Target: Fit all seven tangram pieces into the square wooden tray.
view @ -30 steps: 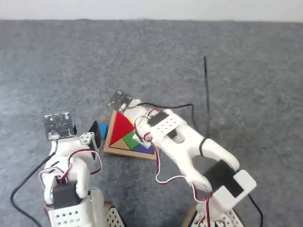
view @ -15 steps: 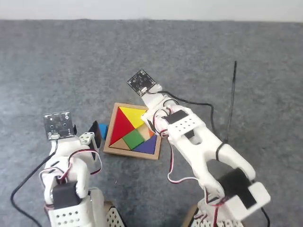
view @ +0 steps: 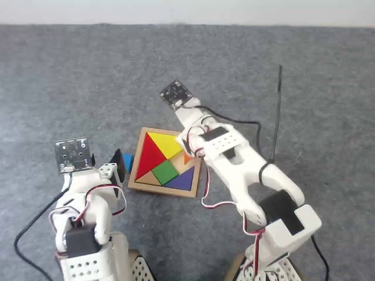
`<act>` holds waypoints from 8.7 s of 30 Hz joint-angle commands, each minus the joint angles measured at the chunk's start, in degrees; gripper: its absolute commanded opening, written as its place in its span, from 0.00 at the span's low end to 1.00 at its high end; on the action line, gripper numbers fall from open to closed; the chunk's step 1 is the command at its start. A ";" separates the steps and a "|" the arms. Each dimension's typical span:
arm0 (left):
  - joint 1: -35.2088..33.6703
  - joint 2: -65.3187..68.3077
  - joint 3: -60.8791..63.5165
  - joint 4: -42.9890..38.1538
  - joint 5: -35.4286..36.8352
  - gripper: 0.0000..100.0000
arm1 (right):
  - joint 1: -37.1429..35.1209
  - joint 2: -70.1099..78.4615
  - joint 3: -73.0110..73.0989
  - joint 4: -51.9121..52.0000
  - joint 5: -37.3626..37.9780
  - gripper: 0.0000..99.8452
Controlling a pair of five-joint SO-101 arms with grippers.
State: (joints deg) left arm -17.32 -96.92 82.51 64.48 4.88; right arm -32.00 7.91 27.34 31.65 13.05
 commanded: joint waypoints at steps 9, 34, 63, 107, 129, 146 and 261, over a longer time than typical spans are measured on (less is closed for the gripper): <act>-0.09 -0.62 -0.40 -1.32 0.62 0.21 | -0.92 0.13 -4.13 7.34 -9.85 0.01; -0.09 -0.62 -0.40 -1.32 0.62 0.21 | -2.95 -20.00 18.64 -0.31 -0.79 0.01; -0.09 -0.62 -0.22 -1.49 0.70 0.21 | -2.33 -29.93 23.30 -0.40 -0.88 0.01; -0.44 94.86 -45.32 -5.89 -4.04 0.26 | 10.95 -28.44 26.55 2.51 -0.35 0.01; 1.58 99.08 -47.52 -3.78 19.87 0.26 | 10.95 -28.26 26.55 2.33 -0.35 0.01; 2.73 111.21 -59.12 5.01 19.25 0.16 | 10.95 -28.09 26.55 2.33 -0.35 0.01; -2.46 88.26 -37.93 -0.26 -90.55 0.28 | 0.92 -28.44 26.29 3.91 -0.79 0.01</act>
State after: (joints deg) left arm -20.75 -6.99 45.76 63.52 -87.25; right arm -30.59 -17.41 54.33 34.02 12.18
